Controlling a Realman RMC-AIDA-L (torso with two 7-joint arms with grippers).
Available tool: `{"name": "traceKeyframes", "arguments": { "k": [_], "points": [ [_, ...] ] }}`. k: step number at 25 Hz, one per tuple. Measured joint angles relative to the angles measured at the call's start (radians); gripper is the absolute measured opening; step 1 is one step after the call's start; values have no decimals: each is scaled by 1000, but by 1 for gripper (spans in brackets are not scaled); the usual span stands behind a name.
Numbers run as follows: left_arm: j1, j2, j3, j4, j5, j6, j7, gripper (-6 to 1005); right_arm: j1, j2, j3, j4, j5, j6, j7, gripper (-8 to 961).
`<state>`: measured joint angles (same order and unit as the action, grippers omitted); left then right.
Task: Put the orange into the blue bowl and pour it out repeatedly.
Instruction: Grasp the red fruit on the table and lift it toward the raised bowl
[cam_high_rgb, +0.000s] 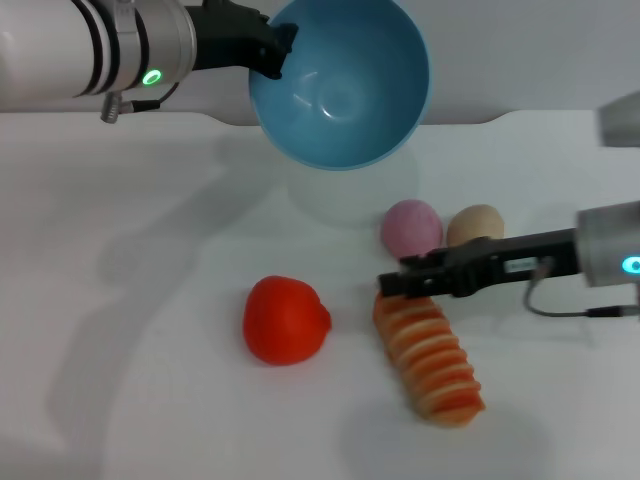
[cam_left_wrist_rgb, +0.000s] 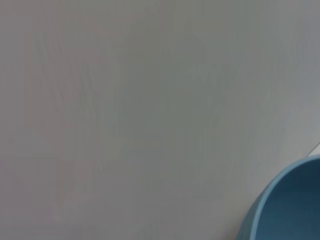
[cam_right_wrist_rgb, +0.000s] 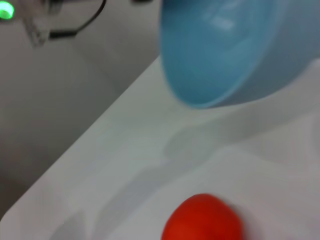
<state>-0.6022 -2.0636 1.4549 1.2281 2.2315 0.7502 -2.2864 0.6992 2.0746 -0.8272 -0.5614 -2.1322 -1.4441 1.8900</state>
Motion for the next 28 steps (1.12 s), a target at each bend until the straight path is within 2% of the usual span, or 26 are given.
{"name": "traceKeyframes", "arguments": {
  "k": [3,5,9,13,16,17,18,24,28],
  "points": [
    [2,0,19,0,0,-13,-8,0,63,6,-73,76,3,46,-5,611],
    [3,0,31,-1,3,-23,-13,0,75,9,-89,90,7,55,-8,611],
    [11,0,50,-1,4,-49,-14,-1,112,11,-190,147,70,99,-9,610],
    [17,0,62,-3,5,-61,-14,-1,115,12,-298,164,173,176,-12,610],
    [19,1,71,-3,4,-70,-15,-1,116,13,-418,180,266,250,-12,610],
    [21,1,79,-3,3,-77,-15,0,117,15,-492,191,342,295,-31,610],
    [21,1,84,-3,2,-80,-15,0,117,15,-492,191,342,295,-31,610],
    [31,0,105,-3,1,-98,-15,-1,99,16,-712,199,621,390,-123,611],
    [34,0,105,-2,0,-98,-15,0,97,16,-805,199,667,461,-119,611]
  ]
}}
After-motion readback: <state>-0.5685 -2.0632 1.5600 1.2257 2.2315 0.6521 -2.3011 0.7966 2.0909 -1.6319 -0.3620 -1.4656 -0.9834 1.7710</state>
